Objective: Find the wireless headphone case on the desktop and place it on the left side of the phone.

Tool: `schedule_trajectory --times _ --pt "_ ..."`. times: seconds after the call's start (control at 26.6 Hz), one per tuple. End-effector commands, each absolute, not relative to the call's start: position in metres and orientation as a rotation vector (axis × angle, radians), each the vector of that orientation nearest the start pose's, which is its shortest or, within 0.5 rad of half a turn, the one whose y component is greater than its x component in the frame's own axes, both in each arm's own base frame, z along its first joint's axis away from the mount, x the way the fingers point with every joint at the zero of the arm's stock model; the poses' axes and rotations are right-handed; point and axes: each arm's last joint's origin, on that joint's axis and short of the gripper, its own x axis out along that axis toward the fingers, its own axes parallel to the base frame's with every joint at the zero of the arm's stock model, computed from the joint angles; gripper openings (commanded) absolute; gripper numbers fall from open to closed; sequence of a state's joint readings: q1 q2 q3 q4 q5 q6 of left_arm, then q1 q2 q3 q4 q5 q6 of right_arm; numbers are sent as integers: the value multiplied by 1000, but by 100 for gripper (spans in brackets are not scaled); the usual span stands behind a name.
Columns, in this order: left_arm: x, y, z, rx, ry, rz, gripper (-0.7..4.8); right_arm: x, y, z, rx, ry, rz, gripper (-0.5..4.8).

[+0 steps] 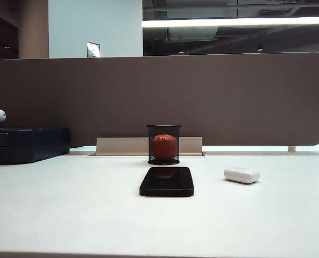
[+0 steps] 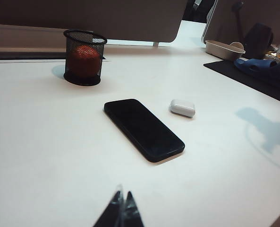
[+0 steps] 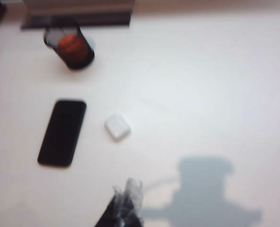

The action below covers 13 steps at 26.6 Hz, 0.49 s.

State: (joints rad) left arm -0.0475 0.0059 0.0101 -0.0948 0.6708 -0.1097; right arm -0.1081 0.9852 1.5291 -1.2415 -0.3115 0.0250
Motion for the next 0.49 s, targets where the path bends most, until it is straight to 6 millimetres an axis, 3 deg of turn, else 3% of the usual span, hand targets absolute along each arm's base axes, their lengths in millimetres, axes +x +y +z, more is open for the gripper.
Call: schedule_trajectory --times 0.04,0.49 --pt "90 -23 159 -134 122 -720 -5 126 -5 436 186 760 195 -1" --pt "90 -23 159 -134 121 -720 -6 133 2 440 264 707 431 -2"
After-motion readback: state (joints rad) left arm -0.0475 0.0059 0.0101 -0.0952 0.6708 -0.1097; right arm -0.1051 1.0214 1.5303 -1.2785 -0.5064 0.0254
